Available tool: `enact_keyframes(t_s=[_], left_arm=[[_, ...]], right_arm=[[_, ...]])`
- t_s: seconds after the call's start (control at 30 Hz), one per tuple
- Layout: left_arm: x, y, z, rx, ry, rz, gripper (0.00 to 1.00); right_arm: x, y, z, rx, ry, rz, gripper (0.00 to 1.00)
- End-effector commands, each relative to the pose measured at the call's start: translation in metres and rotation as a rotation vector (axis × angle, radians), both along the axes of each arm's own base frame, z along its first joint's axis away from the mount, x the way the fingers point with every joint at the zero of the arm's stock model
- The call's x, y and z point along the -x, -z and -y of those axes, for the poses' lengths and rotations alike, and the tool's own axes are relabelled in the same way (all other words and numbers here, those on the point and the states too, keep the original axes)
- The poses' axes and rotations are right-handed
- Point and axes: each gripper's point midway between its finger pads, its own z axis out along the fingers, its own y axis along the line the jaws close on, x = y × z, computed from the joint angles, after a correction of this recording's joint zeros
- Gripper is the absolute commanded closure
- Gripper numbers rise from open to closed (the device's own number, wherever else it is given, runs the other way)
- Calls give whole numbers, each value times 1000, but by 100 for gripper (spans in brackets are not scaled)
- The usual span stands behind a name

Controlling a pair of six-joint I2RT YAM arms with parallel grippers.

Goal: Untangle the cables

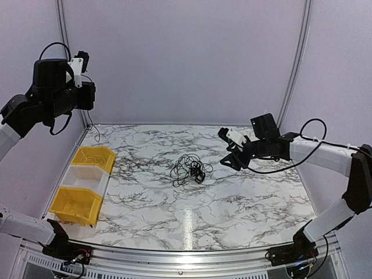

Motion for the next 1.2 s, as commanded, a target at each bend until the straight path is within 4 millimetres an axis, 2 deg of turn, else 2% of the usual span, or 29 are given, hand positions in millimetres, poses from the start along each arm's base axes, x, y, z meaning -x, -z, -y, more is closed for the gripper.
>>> enact_keyframes(t_s=[0.0,0.13,0.27,0.47,0.67,0.9,1.17], left_arm=[[-23,23,-1,38,0,-53,100],[-43,40,-16,70,-26,-77,100],[-58,59,-35,89,-61,-106,100],[-77,91,-53,101,-89,-164,100],[-85,121,-67,126,-129,-215,100],[-91,150,-98,138,-229,-261,100],[-106,216,-108,141,-312,-392,100]], right_arm=[[-6,-10,24,-76,35,50,31],[-15,-4,42,-86,76,22,31],[-12,2,41,-95,50,2,32],[-10,12,38,-90,28,-25,32],[-9,18,38,-81,19,-42,33],[-8,20,37,-80,8,-46,33],[-7,25,35,-71,-7,-66,34]])
